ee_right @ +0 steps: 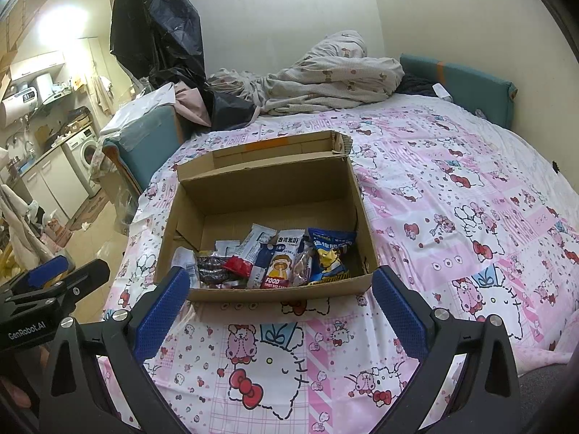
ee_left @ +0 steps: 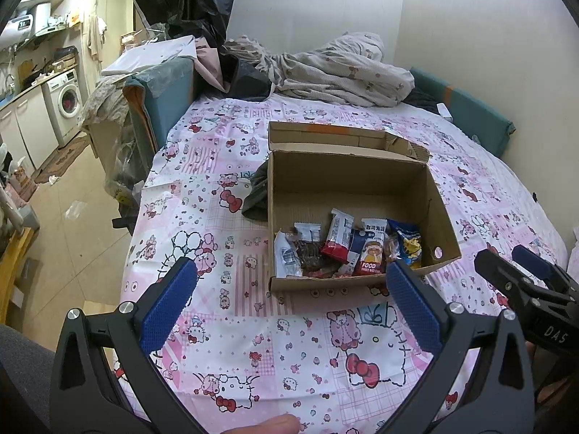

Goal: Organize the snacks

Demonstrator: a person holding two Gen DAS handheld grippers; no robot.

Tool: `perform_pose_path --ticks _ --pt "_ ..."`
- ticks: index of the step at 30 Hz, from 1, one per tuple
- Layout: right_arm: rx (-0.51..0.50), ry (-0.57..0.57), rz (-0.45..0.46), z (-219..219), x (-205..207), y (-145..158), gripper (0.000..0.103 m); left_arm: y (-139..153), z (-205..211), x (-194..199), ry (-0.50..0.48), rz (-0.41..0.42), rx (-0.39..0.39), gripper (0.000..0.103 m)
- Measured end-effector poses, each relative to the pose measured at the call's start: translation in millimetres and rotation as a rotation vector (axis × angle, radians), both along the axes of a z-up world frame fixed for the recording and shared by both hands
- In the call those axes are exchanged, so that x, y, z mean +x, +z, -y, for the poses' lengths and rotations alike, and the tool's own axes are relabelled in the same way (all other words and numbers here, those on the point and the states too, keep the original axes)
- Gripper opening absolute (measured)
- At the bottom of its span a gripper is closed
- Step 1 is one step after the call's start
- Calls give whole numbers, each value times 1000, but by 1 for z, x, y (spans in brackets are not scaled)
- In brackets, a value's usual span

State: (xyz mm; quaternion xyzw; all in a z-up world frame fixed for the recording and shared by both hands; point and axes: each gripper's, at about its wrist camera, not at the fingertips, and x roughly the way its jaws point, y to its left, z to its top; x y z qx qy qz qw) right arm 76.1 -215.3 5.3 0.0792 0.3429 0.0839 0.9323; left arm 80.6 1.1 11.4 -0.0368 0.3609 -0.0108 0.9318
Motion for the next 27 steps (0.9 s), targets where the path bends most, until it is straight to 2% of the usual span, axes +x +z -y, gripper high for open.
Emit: perform_pose_path --ticks 27 --pt "-7 -1 0 0 1 0 103 1 -1 -1 4 -1 -1 103"
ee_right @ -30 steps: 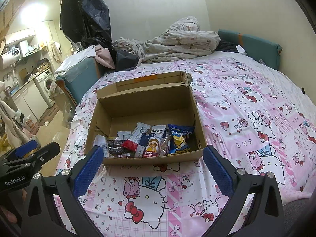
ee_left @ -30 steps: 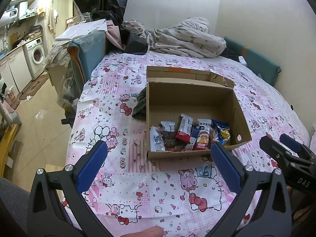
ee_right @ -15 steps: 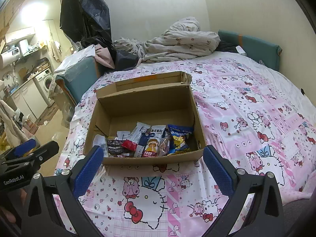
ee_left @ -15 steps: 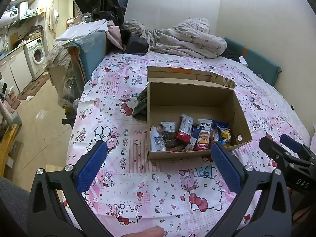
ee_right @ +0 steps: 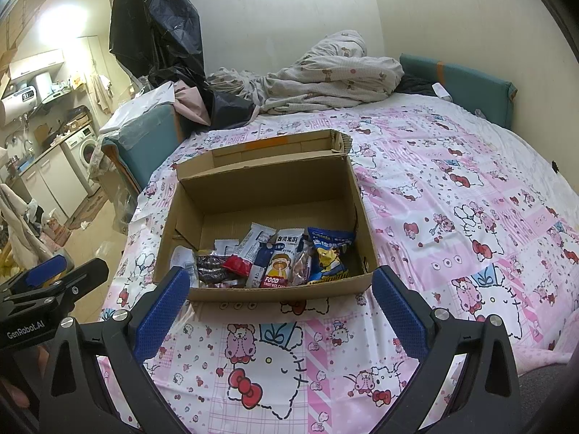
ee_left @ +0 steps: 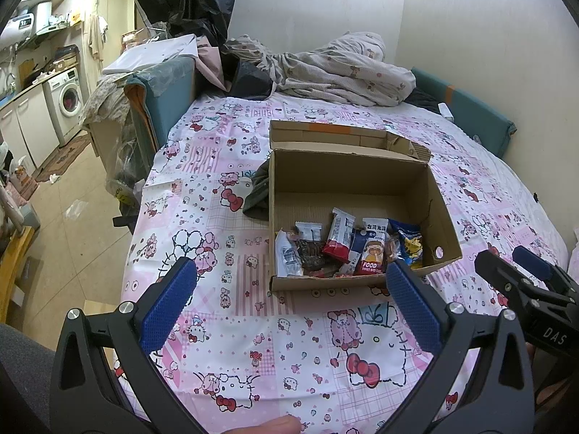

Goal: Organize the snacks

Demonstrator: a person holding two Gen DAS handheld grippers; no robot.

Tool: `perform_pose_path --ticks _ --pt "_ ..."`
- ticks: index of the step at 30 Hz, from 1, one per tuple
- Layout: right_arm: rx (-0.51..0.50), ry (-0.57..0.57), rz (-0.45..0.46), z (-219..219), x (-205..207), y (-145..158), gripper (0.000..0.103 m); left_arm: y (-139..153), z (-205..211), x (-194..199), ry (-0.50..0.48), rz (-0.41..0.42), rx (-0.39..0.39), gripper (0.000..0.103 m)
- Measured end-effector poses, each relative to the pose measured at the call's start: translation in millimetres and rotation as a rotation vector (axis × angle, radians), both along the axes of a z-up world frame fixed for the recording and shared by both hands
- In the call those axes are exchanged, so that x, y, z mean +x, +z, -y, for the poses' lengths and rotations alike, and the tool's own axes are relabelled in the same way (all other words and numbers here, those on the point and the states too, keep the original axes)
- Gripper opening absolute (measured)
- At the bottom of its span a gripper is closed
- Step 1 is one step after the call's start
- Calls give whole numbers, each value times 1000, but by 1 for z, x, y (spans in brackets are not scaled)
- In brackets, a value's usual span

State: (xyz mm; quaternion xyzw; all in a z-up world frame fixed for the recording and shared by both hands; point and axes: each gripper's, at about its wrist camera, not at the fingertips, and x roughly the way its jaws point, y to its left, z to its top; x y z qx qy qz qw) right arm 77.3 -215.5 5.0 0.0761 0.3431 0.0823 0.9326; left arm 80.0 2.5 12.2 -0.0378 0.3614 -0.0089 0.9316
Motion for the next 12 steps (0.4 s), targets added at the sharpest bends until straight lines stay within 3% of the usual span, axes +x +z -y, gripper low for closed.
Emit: perform_pose_path --ticks 12 --pt "1 3 -3 0 0 -1 103 -1 0 0 1 -4 -2 103"
